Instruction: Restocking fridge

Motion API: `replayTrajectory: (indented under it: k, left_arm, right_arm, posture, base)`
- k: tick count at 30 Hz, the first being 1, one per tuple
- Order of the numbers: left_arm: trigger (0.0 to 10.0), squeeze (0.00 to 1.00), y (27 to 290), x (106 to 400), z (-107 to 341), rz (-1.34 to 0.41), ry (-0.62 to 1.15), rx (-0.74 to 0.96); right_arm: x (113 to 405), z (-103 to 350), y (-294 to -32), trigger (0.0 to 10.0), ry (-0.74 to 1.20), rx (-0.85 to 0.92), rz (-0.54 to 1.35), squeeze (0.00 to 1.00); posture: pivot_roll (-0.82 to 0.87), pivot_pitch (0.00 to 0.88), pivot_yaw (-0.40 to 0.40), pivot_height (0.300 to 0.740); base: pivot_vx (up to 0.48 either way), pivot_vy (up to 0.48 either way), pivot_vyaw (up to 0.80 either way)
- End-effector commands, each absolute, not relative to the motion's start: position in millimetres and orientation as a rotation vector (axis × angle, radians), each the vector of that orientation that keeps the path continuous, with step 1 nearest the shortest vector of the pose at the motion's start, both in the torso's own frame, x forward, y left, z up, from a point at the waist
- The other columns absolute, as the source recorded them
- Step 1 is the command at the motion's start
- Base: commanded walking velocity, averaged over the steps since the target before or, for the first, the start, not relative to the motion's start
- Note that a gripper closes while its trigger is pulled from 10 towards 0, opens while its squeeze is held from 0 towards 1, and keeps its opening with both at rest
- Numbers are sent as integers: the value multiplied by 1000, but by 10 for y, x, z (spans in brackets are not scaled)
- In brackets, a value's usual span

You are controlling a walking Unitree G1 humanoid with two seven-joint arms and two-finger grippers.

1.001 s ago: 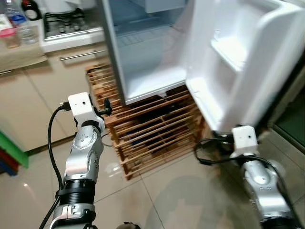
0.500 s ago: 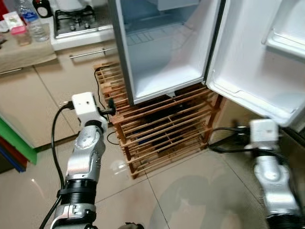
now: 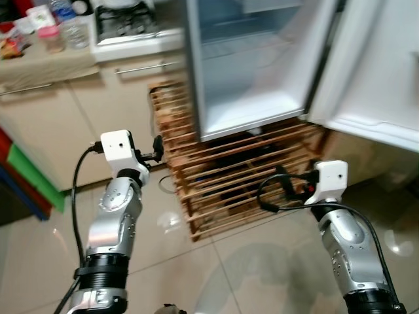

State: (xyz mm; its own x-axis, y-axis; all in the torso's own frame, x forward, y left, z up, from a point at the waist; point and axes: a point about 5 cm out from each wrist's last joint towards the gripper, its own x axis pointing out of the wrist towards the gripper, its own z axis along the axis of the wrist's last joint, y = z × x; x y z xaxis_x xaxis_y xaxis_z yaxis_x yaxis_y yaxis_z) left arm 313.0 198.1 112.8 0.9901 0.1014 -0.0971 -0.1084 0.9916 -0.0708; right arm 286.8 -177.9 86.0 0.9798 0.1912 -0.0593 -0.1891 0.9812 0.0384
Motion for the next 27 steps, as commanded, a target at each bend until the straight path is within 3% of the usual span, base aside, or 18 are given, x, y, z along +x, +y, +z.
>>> replayTrajectory:
  k: [1,6,10,18,27]
  left_arm:
    - [10000,0,2055,3017,953,134,183,-17]
    - [10000,0,2119,2776,688,181,323,-6]
    - [10000,0,2061,2740,647,185,329,-25]
    - [10000,0,1843,2950,1071,90,107,-25]
    - [10000,0,1825,2932,1206,89,47,-3]
  right_arm:
    - [2865,853,-1853,10000,74,16,159,0]
    - [2877,885,-1841,10000,78,-27,181,8]
    - [2942,953,-1781,10000,57,-55,223,12]
    - [3090,928,-1763,10000,83,-55,173,0]
    - [3038,875,-1616,10000,60,49,187,0]
  posture:
    - [-72,0,17,740]
    - [-91,0,5,740]
    - [-90,0,-15,740]
    - [-56,0,-23,740]
    - [-38,0,19,740]
  base:
    - [0,480,438]
    - [0,480,426]
    - [0,0,419]
    - [0,0,263]
    - [470,0,140]
